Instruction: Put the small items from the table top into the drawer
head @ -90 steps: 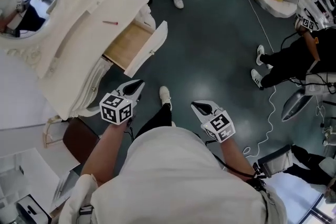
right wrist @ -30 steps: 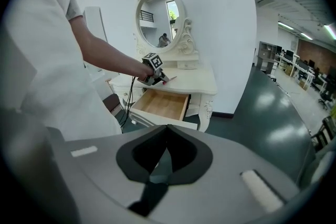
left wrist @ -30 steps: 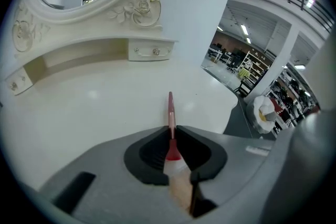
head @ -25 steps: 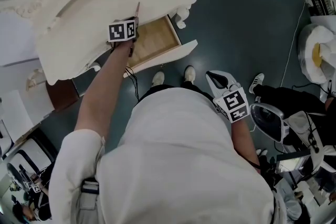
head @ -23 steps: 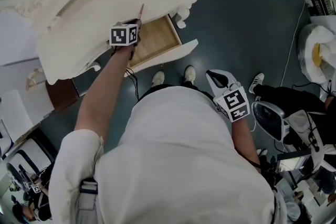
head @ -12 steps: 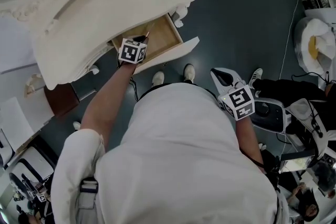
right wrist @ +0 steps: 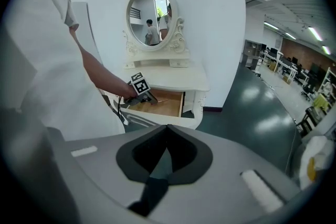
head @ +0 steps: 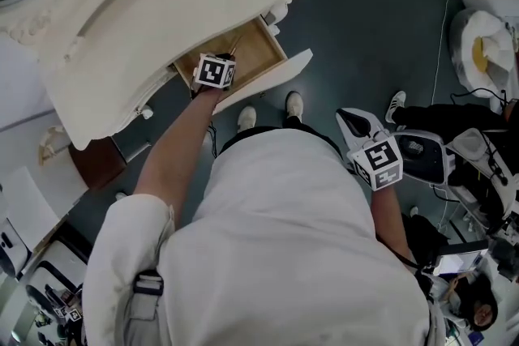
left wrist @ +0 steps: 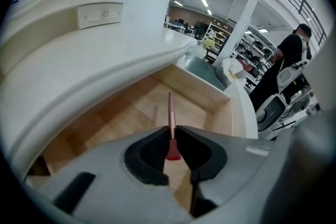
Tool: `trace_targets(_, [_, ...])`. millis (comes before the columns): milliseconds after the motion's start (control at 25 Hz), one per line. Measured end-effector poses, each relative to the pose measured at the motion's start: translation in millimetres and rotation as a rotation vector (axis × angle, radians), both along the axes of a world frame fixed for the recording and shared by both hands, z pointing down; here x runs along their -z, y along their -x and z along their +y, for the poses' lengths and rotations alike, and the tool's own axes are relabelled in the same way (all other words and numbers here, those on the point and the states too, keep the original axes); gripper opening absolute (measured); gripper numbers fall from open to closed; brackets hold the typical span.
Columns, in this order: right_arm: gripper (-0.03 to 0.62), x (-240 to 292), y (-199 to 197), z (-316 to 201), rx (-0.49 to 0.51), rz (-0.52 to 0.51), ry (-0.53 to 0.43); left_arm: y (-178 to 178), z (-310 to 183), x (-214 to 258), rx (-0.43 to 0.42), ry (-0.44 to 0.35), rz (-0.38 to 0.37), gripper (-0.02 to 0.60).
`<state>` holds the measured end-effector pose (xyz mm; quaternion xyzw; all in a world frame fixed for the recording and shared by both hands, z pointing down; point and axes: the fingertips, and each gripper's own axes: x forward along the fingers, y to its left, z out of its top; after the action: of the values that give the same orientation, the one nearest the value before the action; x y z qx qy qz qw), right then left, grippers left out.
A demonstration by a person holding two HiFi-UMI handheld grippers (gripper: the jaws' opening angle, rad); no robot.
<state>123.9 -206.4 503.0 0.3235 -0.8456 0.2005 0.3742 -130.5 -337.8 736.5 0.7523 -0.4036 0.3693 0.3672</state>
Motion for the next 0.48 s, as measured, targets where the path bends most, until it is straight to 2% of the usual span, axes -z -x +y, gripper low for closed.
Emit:
trace_targets(280, [0.002,2,-2,29,-0.079,0.021,0.017,0,-1,-21,0.017,0.057,0.003,0.044])
trace_targets(480, [0.002,2,-4,48,-0.134,0.019,0.027,-3,2,-32,0.004,0.066,-0.011,0.044])
